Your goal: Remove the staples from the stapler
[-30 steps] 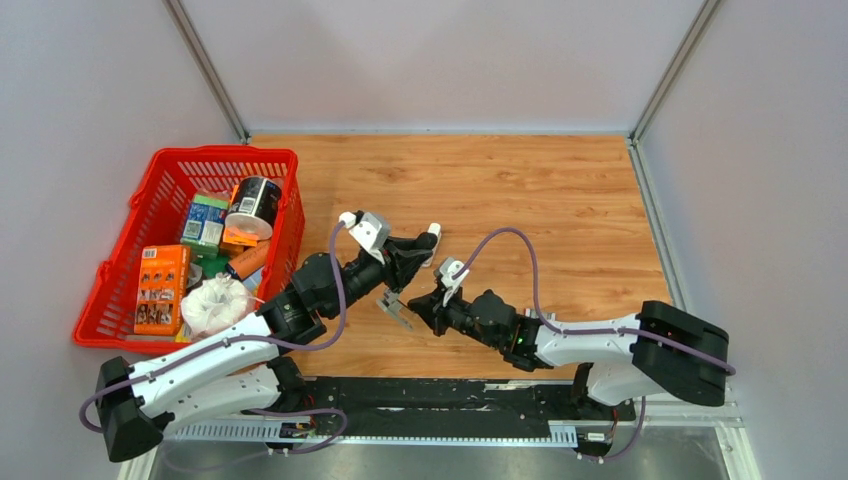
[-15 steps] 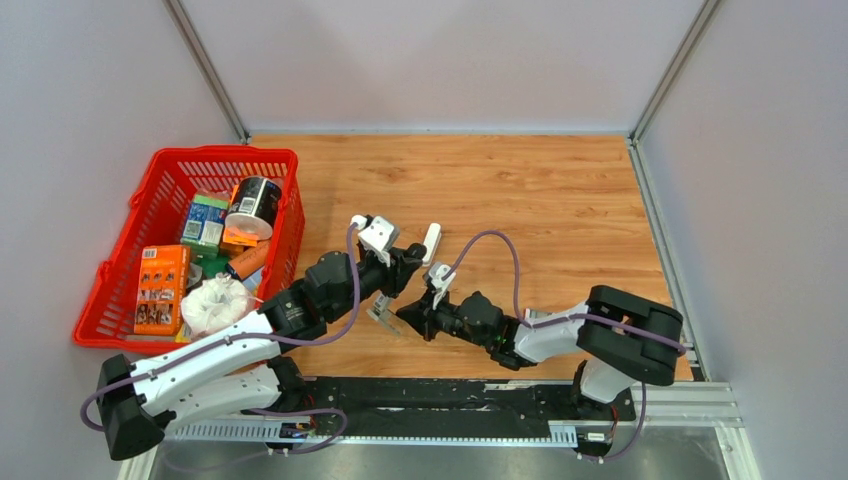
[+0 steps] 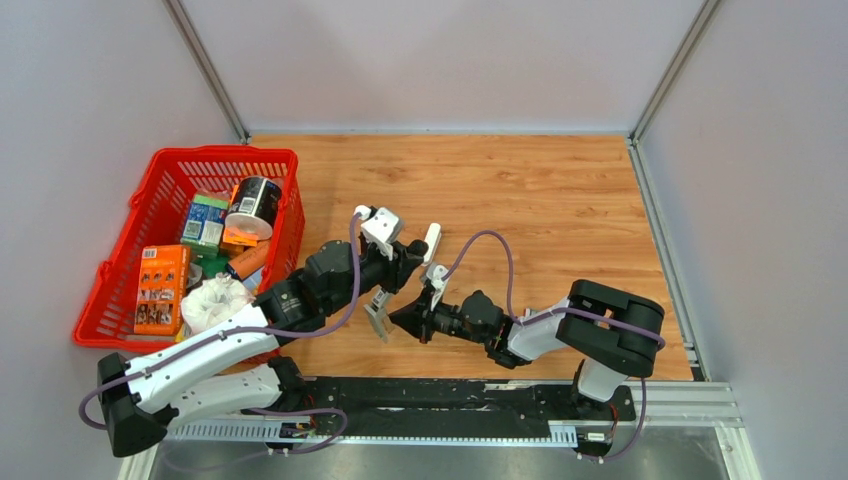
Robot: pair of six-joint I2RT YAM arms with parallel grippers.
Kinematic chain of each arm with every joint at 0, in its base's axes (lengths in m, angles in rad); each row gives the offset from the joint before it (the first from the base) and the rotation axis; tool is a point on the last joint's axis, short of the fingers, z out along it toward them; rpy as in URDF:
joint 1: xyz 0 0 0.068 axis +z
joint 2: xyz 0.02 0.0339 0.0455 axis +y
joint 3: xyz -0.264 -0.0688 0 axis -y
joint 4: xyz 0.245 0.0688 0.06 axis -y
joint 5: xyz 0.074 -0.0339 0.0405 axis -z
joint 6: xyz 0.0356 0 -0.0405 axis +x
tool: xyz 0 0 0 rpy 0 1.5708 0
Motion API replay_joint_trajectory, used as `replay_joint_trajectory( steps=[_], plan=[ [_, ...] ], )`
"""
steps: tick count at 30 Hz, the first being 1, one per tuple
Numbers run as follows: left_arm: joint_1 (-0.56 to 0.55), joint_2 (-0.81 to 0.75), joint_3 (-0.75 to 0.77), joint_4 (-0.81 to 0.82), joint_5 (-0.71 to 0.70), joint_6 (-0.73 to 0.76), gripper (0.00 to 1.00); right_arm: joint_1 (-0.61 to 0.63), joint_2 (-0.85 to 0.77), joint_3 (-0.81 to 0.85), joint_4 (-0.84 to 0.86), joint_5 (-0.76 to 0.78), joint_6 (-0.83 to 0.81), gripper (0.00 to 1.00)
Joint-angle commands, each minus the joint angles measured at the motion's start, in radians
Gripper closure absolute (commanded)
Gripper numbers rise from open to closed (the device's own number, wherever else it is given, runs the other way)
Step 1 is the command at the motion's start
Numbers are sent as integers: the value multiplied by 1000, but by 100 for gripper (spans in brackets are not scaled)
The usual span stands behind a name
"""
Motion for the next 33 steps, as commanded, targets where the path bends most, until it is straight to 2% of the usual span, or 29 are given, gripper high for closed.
replay_joint_trajectory(
  steps=[1, 6, 9, 15, 22, 33],
  plan=[
    [0, 20, 89, 14, 59, -29, 100, -1, -3, 34, 79, -68, -6, 100],
    [2, 31, 85, 24, 54, -12, 100, -1, 14, 37, 110, -147, -11, 100],
    [2, 37, 89, 23, 61, -8, 100, -1, 24, 34, 127, -144, -15, 100],
    [57, 69, 99, -2, 159, -23, 100, -4, 39, 54, 136, -210, -12, 100],
    [83, 103, 114, -16, 185, -12, 100, -4, 74, 68, 197, -269, 14, 100],
    [92, 112, 125, -31, 185, -1, 100, -4, 90, 71, 217, -263, 29, 100]
  ],
)
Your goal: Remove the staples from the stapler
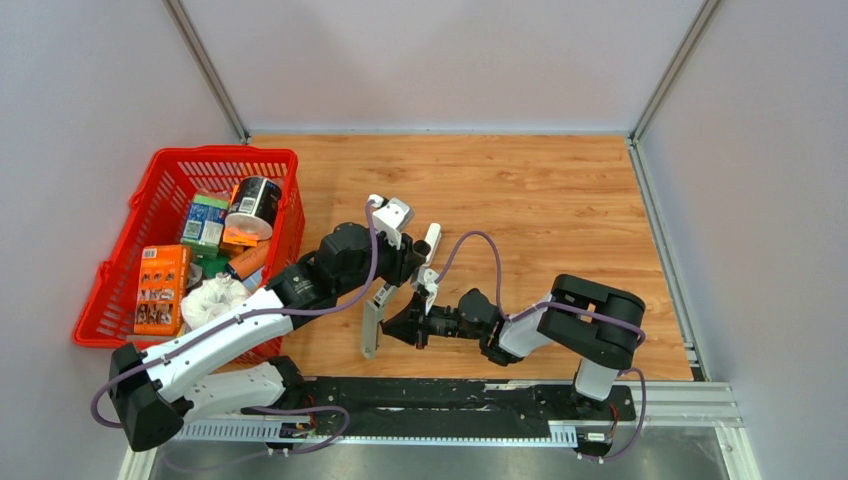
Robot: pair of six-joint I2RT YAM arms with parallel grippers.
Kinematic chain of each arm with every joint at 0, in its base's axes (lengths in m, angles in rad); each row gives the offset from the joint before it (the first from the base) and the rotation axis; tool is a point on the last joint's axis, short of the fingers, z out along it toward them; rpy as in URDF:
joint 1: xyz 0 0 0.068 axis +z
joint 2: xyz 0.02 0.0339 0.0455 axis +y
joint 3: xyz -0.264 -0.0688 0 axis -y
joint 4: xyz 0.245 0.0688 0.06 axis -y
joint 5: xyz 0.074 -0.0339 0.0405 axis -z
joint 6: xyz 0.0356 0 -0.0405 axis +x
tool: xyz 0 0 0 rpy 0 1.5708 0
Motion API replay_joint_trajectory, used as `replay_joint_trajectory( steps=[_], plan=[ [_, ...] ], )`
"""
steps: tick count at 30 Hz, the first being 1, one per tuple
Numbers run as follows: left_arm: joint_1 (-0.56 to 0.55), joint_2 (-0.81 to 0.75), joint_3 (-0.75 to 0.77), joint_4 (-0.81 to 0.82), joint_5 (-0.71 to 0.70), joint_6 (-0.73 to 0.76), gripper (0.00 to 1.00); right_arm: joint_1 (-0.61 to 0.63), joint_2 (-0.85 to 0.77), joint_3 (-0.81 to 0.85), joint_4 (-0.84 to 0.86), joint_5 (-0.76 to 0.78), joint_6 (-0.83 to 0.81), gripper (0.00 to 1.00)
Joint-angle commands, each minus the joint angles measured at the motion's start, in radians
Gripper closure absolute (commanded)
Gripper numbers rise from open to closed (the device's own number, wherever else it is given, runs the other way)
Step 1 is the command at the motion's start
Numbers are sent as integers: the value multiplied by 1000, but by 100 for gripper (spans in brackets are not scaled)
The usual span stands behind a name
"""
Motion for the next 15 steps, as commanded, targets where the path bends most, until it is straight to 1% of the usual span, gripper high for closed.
replay_joint_trajectory(
  steps=[1, 5, 9, 11, 15],
  plan=[
    [-4, -18, 52, 55, 38, 18, 100, 9, -13, 27, 103, -26, 4, 100],
    [-4, -29, 69, 26, 73, 26, 100, 0, -57, 9, 47, 9, -10, 100],
    [-4, -52, 83, -9, 81, 32, 100, -8, -144, -19, -38, 60, -48, 100],
    [-4, -66, 93, -28, 84, 38, 100, -8, -203, -28, -110, 94, -79, 100],
    [-2, -86, 119, -60, 108, 43, 100, -8, -335, -17, -314, 154, -157, 100]
  ],
)
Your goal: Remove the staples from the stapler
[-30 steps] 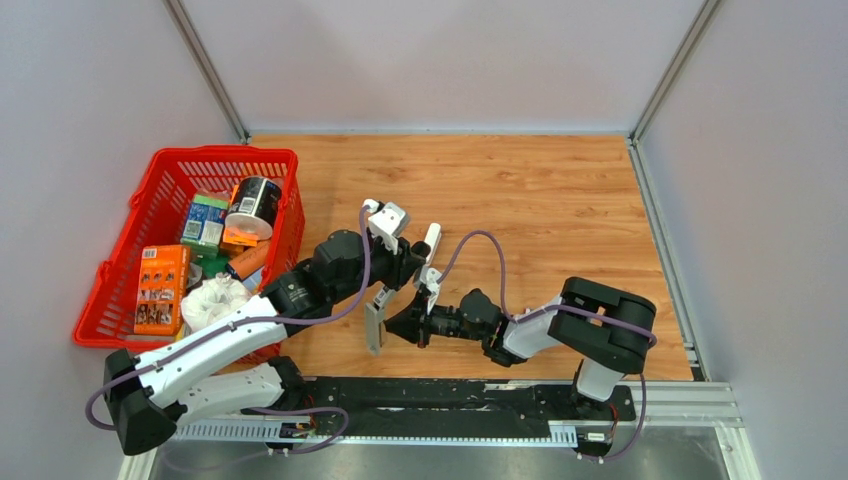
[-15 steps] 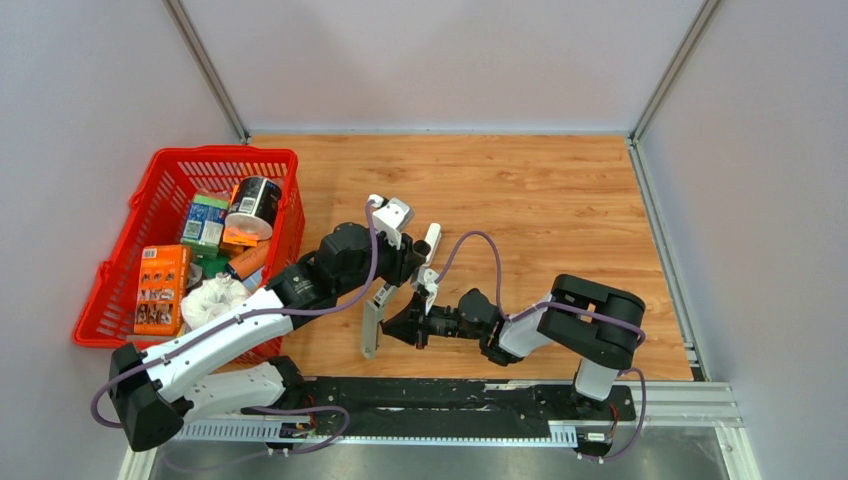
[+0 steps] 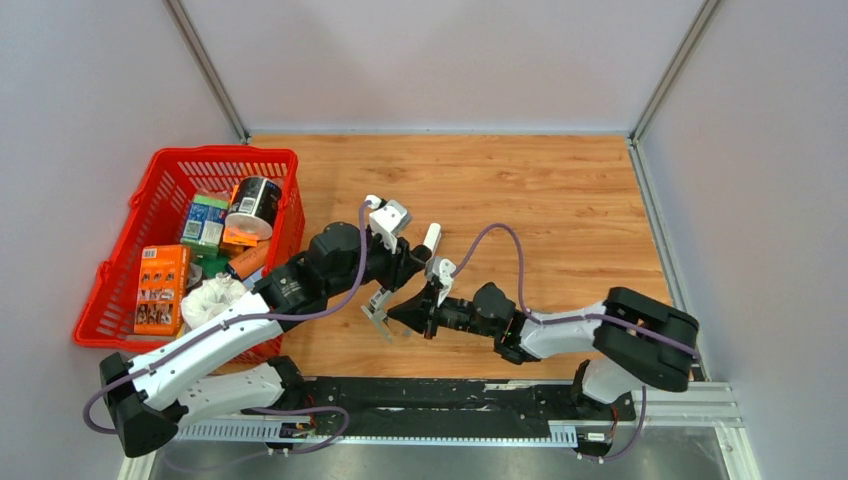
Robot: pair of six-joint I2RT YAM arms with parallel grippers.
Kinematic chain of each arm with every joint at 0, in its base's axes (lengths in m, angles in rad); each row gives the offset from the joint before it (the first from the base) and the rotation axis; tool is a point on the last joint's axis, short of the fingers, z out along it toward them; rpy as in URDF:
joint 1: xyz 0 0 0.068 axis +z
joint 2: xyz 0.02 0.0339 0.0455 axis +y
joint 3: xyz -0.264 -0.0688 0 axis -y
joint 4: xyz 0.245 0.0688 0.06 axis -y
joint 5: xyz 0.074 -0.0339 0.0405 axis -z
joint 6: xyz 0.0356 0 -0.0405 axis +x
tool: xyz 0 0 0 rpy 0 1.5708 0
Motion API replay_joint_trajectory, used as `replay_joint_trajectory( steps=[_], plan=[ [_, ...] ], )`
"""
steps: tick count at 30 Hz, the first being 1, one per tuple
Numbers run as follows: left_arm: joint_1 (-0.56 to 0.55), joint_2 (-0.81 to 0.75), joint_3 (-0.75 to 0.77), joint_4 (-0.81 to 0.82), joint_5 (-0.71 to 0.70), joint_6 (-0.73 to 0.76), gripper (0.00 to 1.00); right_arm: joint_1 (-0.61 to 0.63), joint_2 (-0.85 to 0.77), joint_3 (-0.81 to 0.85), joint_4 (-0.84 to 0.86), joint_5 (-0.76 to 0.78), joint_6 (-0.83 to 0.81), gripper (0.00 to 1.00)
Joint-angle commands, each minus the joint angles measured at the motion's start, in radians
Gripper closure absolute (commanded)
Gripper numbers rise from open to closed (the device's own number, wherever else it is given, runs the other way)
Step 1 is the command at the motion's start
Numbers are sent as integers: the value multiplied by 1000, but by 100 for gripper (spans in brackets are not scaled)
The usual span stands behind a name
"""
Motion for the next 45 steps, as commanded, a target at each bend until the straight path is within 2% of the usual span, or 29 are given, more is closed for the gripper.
replay_joint_trajectory(
  steps=[1, 9, 13, 17, 22, 28, 38, 45],
  plan=[
    [-4, -45, 86, 15, 42, 28, 100, 3, -157, 10, -200, 87, -111, 100],
    [-4, -77, 118, -11, 27, 62, 100, 1, -410, 84, -669, 299, -198, 100],
    [-3, -86, 120, 24, -10, 91, 100, 1, -493, 114, -850, 308, -195, 100],
    [-4, -65, 142, 49, -11, 107, 100, 1, -562, 102, -929, 285, -163, 100],
    [-4, -54, 144, 84, -8, 104, 100, 1, -602, 69, -950, 294, -131, 100],
    [-4, -37, 144, 122, 18, 84, 100, 1, -590, 76, -926, 389, -99, 100],
    [-4, -59, 121, 194, 148, -2, 100, -2, -555, 125, -858, 561, -160, 100],
    [-4, -74, 87, 246, 246, -56, 100, -29, -544, 153, -842, 557, -186, 100]
  ],
)
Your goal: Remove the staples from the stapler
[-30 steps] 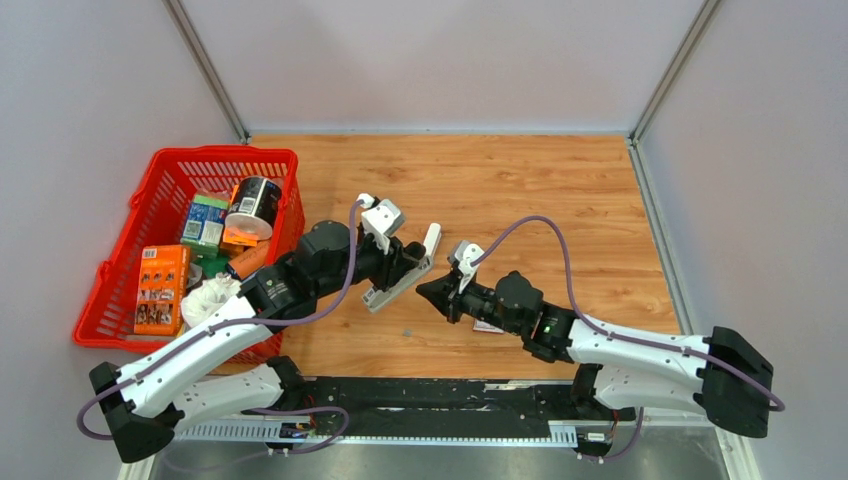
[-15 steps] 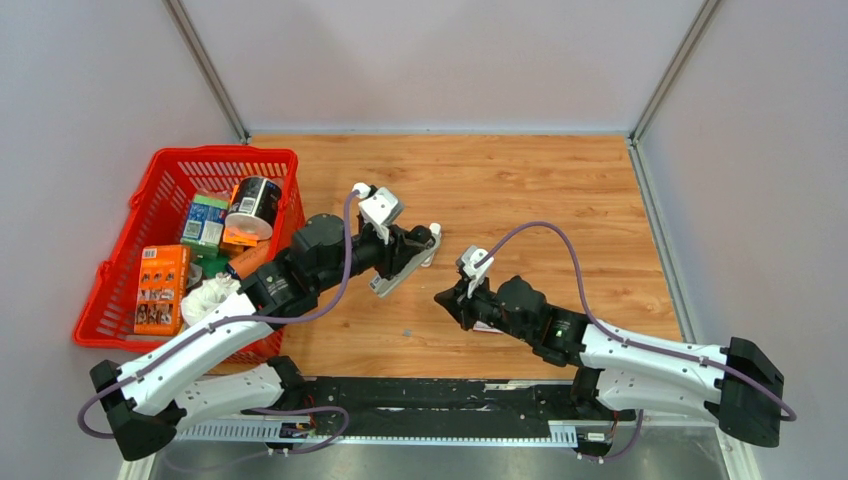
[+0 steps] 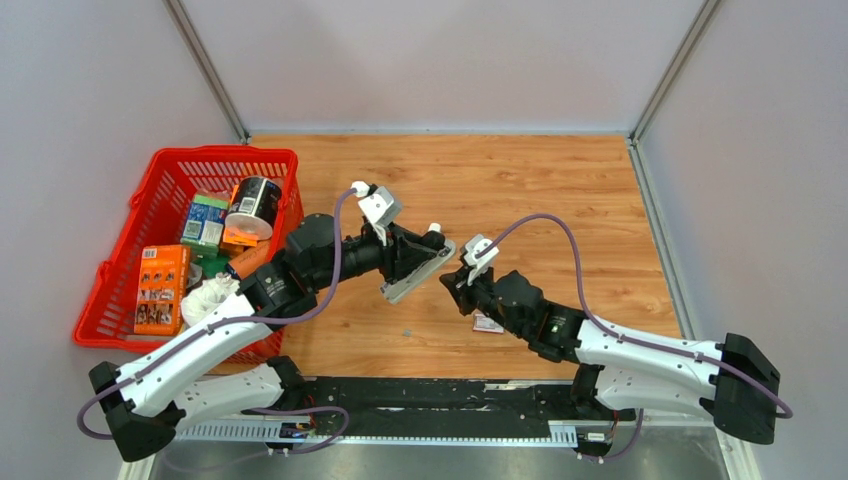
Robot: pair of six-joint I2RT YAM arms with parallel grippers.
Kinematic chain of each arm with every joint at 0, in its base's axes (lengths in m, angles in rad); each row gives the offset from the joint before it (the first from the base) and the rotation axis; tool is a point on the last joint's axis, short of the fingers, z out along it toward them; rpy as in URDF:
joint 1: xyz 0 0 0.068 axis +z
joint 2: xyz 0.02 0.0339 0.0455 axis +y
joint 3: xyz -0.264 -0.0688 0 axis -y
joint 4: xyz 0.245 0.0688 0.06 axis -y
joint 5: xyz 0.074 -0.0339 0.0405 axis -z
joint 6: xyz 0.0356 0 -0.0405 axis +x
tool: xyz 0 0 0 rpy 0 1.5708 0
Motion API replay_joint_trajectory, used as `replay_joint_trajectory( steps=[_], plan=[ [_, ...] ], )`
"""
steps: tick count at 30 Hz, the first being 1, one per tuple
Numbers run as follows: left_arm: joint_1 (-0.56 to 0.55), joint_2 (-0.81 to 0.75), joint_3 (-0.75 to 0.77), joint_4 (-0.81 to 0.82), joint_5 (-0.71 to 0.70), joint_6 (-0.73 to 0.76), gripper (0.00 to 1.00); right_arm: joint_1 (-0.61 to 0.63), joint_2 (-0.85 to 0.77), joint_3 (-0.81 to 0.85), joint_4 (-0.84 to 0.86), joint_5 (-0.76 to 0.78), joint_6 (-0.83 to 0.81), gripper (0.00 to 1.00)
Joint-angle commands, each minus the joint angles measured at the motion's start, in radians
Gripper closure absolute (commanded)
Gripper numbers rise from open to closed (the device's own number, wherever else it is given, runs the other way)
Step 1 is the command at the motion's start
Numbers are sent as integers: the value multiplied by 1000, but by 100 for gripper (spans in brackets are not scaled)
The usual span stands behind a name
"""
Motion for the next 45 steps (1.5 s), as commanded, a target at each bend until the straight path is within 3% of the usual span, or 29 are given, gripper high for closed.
replay_joint_trajectory(
  steps=[1, 21, 30, 37, 45],
  plan=[
    [-1, -41, -8, 169, 104, -68, 100, -20, 2, 58, 70, 24, -35, 100],
    [-1, -4, -86, 373, 331, -213, 100, -25, -47, 170, 127, -271, -245, 100],
    [1, 57, -91, 431, 462, -289, 100, -25, -40, 336, -27, -404, -396, 100],
    [-7, 151, -60, 385, 616, -305, 100, -25, 14, 472, -180, -473, -480, 100],
    [-45, 215, -77, 462, 745, -369, 100, -25, 31, 505, -180, -481, -529, 100]
  ],
)
